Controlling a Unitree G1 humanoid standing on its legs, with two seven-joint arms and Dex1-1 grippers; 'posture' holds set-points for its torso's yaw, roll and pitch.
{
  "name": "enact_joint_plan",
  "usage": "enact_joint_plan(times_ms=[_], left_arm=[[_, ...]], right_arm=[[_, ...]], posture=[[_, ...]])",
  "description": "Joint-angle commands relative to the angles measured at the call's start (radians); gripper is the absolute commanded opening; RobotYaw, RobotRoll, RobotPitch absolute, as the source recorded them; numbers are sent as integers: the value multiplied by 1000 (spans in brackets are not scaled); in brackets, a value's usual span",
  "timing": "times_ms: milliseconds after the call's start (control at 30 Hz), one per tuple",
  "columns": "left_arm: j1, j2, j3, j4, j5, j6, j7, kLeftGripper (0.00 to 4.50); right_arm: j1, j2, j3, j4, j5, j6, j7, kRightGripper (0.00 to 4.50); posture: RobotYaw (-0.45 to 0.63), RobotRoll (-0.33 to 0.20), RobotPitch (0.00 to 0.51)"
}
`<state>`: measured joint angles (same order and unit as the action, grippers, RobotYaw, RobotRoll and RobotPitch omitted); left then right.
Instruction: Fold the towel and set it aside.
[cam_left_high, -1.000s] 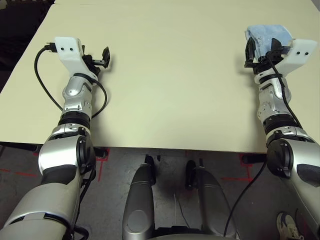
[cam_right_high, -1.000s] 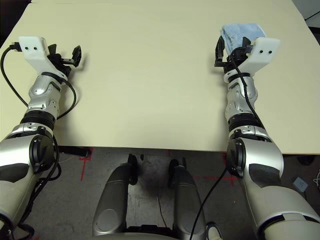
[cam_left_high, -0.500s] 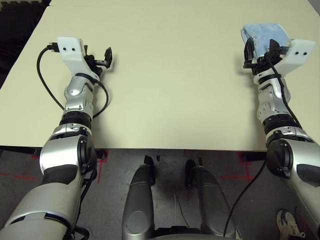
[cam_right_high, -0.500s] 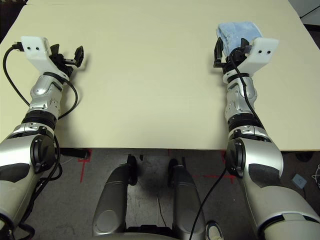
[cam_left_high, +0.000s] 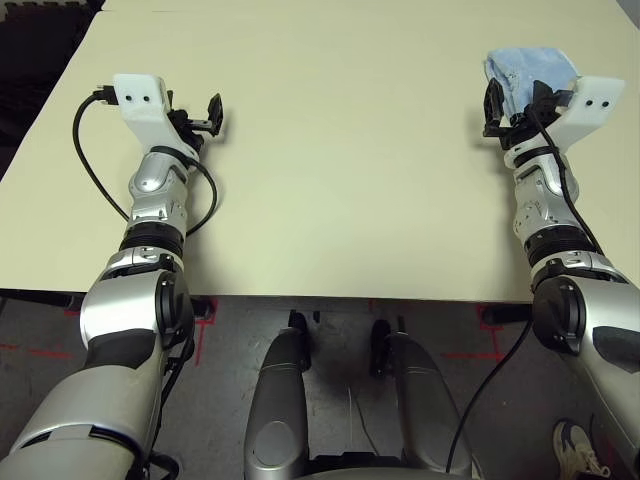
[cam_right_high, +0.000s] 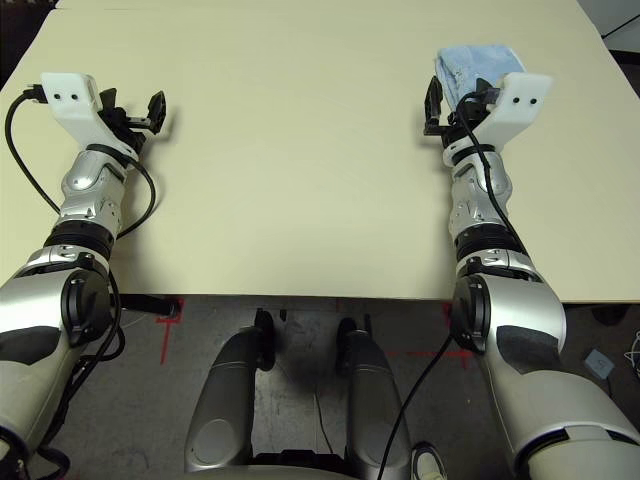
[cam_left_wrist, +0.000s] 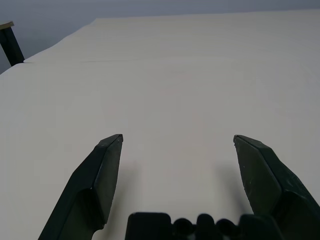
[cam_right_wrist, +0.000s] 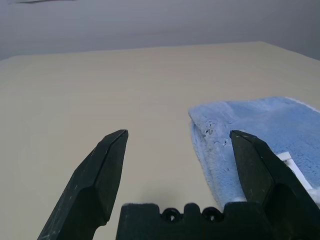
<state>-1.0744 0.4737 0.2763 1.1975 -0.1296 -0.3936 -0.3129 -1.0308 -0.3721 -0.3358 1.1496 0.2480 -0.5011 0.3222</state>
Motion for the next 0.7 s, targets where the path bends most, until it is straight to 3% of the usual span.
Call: enact_joint_plan(times_ms=[33,700], left_arm=[[11,5,4,12,0,2,2,4500],[6,-7,1,14,2,-1,14,4500]], right_arm=[[7,-6,0,15,-9,17,-3,4429],[0,-9,3,16,-21,48,-21,4429]], posture=[[40,0,265],[23,0,267]])
